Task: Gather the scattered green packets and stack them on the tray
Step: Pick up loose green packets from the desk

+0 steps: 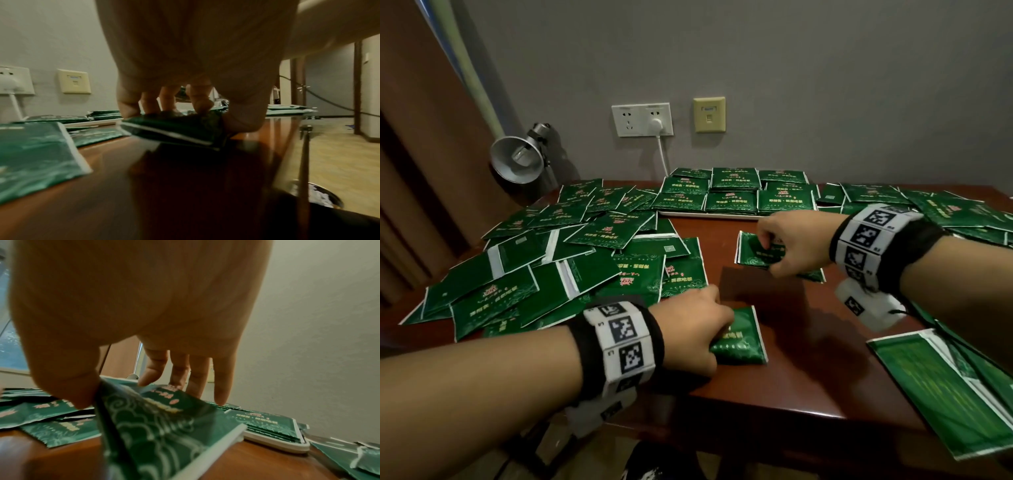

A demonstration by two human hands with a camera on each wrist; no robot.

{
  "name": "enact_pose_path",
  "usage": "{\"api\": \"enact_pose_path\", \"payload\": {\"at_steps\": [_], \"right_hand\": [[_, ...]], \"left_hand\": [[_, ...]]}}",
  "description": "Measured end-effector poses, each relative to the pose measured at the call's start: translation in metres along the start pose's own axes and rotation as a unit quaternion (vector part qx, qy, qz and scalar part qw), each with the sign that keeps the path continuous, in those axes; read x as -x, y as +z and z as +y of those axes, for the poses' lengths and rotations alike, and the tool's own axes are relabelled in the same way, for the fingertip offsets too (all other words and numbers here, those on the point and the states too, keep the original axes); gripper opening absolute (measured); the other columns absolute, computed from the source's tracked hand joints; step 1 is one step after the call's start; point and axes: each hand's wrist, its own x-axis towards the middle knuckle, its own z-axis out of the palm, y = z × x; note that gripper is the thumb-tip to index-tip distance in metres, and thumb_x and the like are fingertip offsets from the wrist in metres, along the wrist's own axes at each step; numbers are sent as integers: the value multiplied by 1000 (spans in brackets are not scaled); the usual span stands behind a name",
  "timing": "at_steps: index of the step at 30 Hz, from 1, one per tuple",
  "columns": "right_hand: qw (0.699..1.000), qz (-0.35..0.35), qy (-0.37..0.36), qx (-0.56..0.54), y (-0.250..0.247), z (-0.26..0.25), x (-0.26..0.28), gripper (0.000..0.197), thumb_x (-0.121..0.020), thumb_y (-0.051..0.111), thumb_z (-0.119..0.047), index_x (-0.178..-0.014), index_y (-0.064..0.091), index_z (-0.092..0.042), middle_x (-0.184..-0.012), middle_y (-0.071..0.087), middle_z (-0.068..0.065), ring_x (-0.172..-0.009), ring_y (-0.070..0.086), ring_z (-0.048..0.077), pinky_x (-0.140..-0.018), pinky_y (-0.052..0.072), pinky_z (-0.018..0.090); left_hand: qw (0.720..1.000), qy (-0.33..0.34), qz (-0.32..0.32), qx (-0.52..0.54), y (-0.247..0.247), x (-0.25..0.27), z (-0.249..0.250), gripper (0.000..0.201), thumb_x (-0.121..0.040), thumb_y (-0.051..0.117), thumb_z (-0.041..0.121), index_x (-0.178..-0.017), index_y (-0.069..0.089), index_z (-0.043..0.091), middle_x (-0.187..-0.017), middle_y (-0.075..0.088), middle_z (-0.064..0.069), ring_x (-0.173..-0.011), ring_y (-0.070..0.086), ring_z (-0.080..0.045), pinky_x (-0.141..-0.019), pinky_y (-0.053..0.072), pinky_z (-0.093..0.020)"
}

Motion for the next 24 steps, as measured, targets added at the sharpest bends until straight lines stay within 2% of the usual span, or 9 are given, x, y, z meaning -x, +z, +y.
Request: {"api": "enact_pose_path", "payload": {"at_steps": [1, 5, 8, 11, 13, 15, 20, 22, 24], "right_hand": [[1000, 5, 1, -3, -2, 0, 0, 40, -73, 72, -43, -100, 51, -24, -92, 56, -2, -79, 55, 19, -67, 49, 33], [1000, 25, 15, -11, -11, 6, -5, 40, -73, 73, -42, -101, 51, -23, -92, 56, -2, -79, 54, 19, -65, 46, 31], [999, 37, 33, -19, -18, 17, -19, 40, -73, 73, -42, -100, 51, -23, -92, 56, -1, -78, 53, 19, -64, 44, 31], [997, 51, 55, -23, -26, 35, -45, 39, -72, 73, -41, -99, 50, -25, -93, 58, 0, -79, 55, 20, -66, 47, 32], [997, 48, 65, -13, -28, 46, -64, 40, -71, 74, -43, -98, 50, -25, -93, 57, -1, -80, 55, 21, -70, 50, 36], [996, 44, 72, 7, -30, 54, -86, 41, -70, 74, -44, -98, 50, -25, -92, 55, -3, -80, 54, 21, -69, 50, 35], [996, 37, 66, 48, -25, 66, -145, 32, -74, 70, -42, -95, 51, -26, -95, 47, -3, -79, 54, 21, -66, 51, 35], [997, 25, 55, 56, -20, 67, -168, 31, -75, 69, -40, -96, 51, -26, -98, 45, -2, -79, 54, 22, -63, 49, 34], [996, 26, 44, 74, -15, 69, -189, 31, -76, 69, -39, -98, 52, -26, -100, 46, -1, -82, 53, 22, -54, 39, 29]], "left_hand": [[1000, -6, 16, 7, -3, -3, -5, 31, -74, 70, 38, -94, 53, 20, -102, 39, -1, -87, 51, -21, -73, 52, -34], [992, -58, 84, 68, -28, -19, -40, 30, -75, 70, 30, -75, 41, 25, -101, 39, 0, -80, 51, -17, -65, 47, -27], [984, -94, 122, 88, -56, -38, -77, 30, -72, 71, 24, -75, 41, 22, -99, 38, 0, -81, 51, -21, -67, 50, -30], [980, -112, 143, 81, -83, -64, -115, 38, -69, 76, 30, -81, 41, 21, -103, 41, -4, -79, 52, -23, -66, 52, -33], [980, -119, 147, 69, -94, -86, -136, 54, -64, 83, 43, -87, 41, 20, -100, 39, -1, -76, 50, -20, -65, 52, -33], [983, -114, 141, 40, -100, -112, -156, 64, -60, 86, 47, -93, 39, 19, -99, 37, 0, -76, 49, -19, -64, 52, -33], [987, -83, 133, -29, -103, -176, -203, 54, -66, 78, 38, -95, 36, 21, -103, 40, -4, -78, 45, -17, -63, 48, -34], [988, -79, 114, -66, -99, -195, -217, 56, -66, 76, 44, -98, 36, 22, -103, 39, -3, -84, 45, -18, -71, 44, -34], [987, -68, 99, -110, -92, -211, -227, 60, -64, 73, 56, -100, 36, 24, -106, 38, -2, -92, 44, -20, -81, 43, -39]]}}
